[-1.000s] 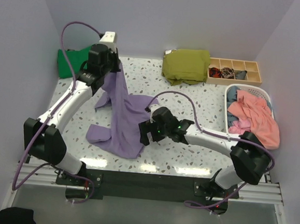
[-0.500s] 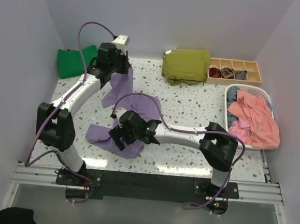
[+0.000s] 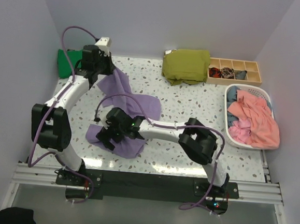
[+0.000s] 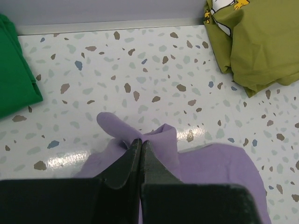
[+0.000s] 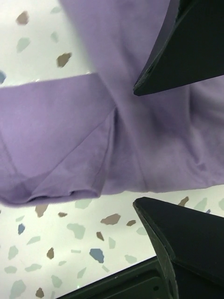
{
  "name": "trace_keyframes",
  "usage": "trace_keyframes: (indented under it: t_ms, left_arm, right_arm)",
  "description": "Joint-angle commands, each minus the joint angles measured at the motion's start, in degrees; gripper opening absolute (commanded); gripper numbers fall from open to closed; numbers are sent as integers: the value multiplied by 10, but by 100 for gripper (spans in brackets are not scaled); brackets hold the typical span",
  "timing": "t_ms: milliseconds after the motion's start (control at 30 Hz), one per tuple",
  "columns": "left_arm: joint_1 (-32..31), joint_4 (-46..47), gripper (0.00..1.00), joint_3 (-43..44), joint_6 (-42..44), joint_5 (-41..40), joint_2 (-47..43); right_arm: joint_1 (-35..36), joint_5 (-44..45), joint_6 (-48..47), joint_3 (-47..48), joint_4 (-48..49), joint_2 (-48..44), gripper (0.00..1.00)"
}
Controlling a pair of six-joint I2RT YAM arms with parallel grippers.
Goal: Fold and stack the t-shirts
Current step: Flatten out the tshirt
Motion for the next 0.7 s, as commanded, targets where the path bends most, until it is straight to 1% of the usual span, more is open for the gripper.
trace_keyframes:
  t_ms: [0,200,233,300,333,400,533,567,633,667]
  left_arm:
    - [6,32,0,4,9,34,-29]
    - [11,12,0,23,23,47,-18]
    - [14,13,0,23,23,52,-18]
    - [16,12,0,23,25,56,-17]
    - [19,11,0,23,27,58,-15]
    - [21,6,0,26,28,58,-13]
    - [25,2,0,24,30,59,-7]
    - [26,4,0,22,30,60,-7]
    - [27,6,0,18,28,61,-5]
    - [27,7,0,17,27,61,-4]
  right_arm:
    - [17,-46,-63,69,-5,22,95]
    - [24,-77,-96,154,-66,72,95]
    - [23,-80,-98,173,-74,88,93]
    - [24,-80,-95,185,-90,100,86]
    - [24,-81,-96,196,-94,111,80]
    - [24,-73,-90,197,-104,116,75]
    - [24,-49,-86,169,-103,109,74]
    - [24,-40,-84,163,-94,102,67]
    - [24,-39,-83,140,-81,93,48]
    - [24,-32,-81,133,-78,87,25]
